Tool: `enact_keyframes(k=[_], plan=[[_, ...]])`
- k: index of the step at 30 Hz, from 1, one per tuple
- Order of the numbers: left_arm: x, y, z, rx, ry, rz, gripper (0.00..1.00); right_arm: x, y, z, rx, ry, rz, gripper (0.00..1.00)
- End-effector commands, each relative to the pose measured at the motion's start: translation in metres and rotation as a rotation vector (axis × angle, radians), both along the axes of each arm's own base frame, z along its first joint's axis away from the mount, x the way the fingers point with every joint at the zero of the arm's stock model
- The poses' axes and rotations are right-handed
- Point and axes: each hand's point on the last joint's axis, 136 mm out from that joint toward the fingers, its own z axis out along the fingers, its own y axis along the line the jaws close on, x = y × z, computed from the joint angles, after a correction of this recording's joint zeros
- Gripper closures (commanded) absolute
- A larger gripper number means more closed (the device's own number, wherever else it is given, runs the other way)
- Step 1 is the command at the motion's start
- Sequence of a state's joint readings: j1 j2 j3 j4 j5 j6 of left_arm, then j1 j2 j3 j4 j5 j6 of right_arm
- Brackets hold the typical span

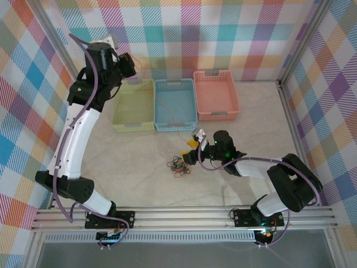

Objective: Untangle the cables

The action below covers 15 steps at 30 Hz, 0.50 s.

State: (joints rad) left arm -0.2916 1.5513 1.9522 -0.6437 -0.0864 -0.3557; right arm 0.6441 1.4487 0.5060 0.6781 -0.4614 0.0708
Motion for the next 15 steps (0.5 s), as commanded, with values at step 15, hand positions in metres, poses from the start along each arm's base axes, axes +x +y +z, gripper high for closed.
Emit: enact_keyframes(k=[15], plan=[[0.027,0.054,-0.049,-0.074,0.073,0.127,1.0,-0.019,-0.014,0.06,0.158,-0.338,-0.014,0.19]])
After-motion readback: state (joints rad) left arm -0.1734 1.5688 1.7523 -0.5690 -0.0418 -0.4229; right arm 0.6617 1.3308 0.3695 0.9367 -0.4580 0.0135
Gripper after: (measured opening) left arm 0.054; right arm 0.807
